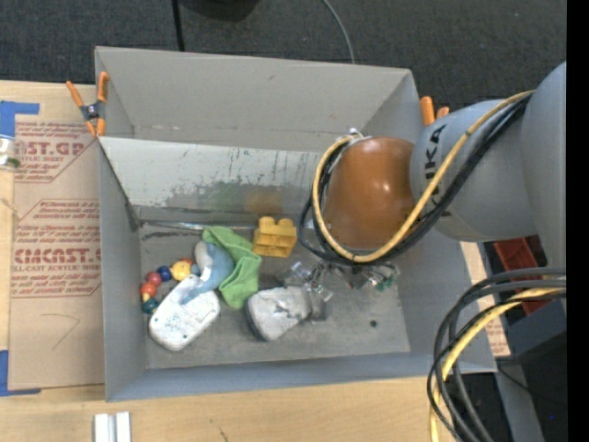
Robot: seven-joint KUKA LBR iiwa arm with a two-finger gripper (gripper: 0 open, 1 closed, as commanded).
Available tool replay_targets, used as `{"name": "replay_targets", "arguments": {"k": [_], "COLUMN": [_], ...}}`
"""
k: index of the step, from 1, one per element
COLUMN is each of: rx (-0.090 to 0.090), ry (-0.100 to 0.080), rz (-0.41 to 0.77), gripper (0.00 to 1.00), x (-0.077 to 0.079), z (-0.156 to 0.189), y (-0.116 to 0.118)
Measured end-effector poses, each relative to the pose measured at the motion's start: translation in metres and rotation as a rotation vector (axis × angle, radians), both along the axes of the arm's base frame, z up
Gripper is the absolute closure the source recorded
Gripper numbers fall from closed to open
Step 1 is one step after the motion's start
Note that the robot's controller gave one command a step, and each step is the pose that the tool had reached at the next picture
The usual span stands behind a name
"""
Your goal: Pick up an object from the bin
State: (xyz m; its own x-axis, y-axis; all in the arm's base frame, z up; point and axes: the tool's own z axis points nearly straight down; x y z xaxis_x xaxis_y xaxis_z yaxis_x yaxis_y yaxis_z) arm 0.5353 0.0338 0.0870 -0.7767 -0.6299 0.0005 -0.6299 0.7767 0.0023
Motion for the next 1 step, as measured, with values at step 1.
{"name": "replay_targets", "arguments": {"k": [1], "rx": [0.001], "ry": [-0.003], "rz": [-0.001], "gripper": [1.0], "x": [0.0005], "z": [0.0219], "y": [0.0003]}}
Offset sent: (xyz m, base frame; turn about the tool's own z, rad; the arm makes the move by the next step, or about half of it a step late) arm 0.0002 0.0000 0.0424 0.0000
